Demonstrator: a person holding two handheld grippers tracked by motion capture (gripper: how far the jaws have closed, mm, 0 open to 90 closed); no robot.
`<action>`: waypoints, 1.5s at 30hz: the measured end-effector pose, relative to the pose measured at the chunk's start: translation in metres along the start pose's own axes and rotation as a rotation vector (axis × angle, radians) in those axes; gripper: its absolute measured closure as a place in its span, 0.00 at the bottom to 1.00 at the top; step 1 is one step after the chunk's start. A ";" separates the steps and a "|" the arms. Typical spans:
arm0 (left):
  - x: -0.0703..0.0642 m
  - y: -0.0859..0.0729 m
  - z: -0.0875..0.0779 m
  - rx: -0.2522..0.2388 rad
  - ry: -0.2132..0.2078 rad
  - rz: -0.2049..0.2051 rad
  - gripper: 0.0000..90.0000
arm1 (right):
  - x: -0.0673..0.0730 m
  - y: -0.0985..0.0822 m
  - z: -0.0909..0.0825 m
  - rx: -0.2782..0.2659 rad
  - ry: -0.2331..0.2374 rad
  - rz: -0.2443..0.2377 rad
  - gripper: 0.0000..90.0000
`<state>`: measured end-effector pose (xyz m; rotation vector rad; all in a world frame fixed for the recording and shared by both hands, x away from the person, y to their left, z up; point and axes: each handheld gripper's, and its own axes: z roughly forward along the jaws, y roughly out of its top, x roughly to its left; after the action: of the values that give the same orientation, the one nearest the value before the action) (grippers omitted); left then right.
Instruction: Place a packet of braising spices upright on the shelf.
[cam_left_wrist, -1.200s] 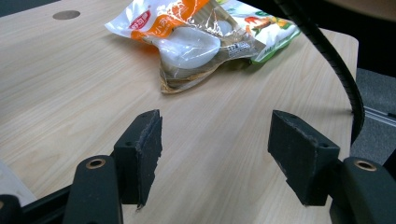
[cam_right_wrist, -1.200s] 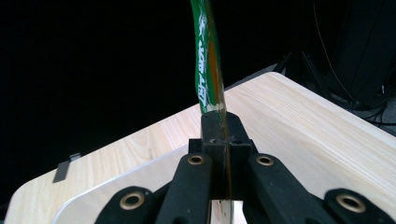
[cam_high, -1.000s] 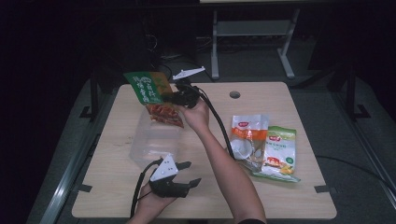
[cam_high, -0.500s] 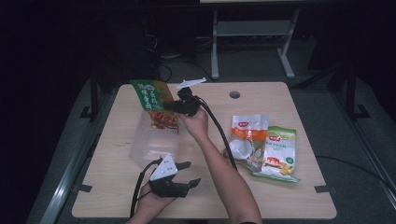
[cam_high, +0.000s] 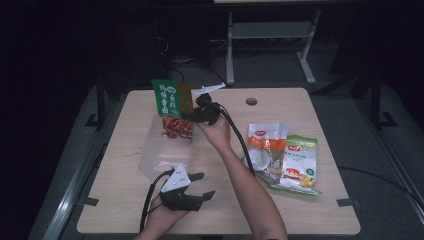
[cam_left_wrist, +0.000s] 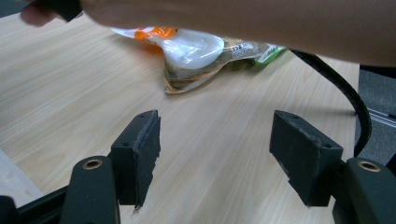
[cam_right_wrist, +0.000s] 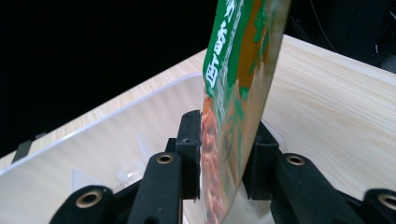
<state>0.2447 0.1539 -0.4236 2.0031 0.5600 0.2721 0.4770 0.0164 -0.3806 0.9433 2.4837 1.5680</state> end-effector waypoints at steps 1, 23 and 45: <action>0.000 0.000 0.000 -0.002 0.001 -0.006 0.36 | 0.000 0.000 -0.002 0.003 -0.003 -0.001 0.73; 0.002 0.000 0.004 0.011 0.010 0.002 0.33 | -0.012 -0.019 -0.073 0.072 -0.020 0.025 0.52; 0.003 -0.001 0.005 0.018 0.001 -0.008 0.33 | -0.019 -0.064 -0.149 0.143 -0.101 0.069 0.42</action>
<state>0.2490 0.1513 -0.4268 2.0178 0.5728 0.2640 0.4100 -0.1323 -0.3669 1.1089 2.5467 1.3379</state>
